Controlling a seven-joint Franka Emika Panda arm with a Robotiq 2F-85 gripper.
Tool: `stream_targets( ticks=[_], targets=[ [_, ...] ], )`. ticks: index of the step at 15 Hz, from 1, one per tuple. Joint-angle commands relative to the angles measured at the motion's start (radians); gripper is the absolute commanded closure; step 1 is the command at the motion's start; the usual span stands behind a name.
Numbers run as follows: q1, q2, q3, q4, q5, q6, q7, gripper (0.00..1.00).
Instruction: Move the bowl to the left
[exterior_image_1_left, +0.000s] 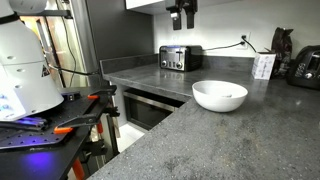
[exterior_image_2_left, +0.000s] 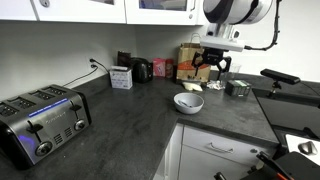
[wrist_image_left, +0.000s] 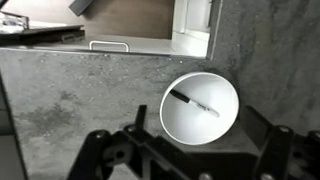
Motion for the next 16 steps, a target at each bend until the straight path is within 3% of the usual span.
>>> stream_targets(
  ticks=[1,4,10,16],
  targets=[
    [0.018,0.113,-0.055,0.04,0.077,0.032,-0.044,0.0],
    [0.02,0.222,-0.087,0.092,0.145,0.019,-0.084,0.0],
    [0.035,0.442,-0.105,0.219,0.16,0.033,-0.084,0.0],
    [0.047,0.608,-0.119,0.321,0.189,0.116,-0.067,0.0]
  ],
)
